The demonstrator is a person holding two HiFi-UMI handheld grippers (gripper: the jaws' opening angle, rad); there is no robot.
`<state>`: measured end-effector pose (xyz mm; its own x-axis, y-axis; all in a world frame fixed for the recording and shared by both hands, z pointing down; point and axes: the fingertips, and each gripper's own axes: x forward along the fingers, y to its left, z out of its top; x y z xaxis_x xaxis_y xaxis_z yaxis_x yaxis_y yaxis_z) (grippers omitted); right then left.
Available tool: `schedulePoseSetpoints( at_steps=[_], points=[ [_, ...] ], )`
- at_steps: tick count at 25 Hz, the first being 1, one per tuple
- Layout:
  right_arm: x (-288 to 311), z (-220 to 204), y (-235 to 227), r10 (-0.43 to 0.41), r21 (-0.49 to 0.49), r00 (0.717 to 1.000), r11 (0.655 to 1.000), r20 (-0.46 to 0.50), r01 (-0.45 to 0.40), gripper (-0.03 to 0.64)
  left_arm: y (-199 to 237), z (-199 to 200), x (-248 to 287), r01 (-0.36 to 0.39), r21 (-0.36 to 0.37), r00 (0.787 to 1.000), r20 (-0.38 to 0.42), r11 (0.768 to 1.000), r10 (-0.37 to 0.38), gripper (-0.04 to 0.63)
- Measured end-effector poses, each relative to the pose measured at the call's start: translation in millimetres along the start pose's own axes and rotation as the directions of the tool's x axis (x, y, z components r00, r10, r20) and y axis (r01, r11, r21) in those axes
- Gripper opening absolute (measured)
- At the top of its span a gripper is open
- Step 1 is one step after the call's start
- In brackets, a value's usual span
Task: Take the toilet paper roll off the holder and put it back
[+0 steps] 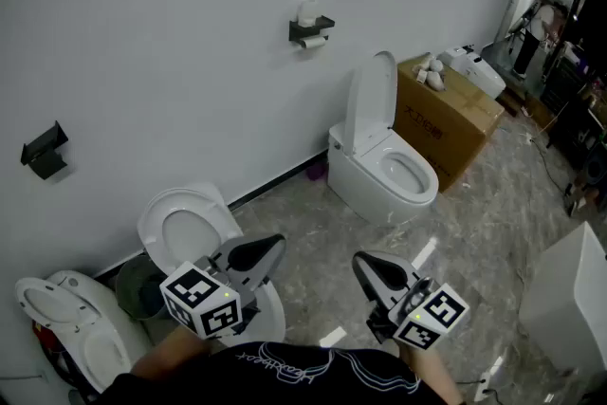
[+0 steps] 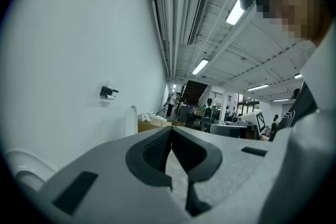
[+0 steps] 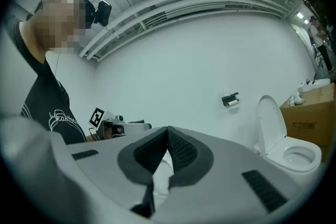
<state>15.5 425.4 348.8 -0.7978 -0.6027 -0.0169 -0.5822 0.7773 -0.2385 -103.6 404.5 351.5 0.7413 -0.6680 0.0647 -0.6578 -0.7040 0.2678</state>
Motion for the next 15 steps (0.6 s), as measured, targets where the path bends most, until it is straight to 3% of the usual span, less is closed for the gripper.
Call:
schedulePoseSetpoints(
  at_steps=[11, 15],
  points=[
    [-35, 14, -31, -0.060, -0.032, 0.998, 0.998, -0.002, 0.060, 0.003, -15, 14, 21, -0.033, 0.057, 0.999, 0.028, 0.998, 0.032, 0.008],
    [-52, 18, -42, -0.068, -0.044, 0.998, 0.997, -0.011, 0.067, 0.003, -20, 17, 33, -0.041, 0.055, 0.999, 0.024, 0.998, 0.039, 0.061]
  ],
)
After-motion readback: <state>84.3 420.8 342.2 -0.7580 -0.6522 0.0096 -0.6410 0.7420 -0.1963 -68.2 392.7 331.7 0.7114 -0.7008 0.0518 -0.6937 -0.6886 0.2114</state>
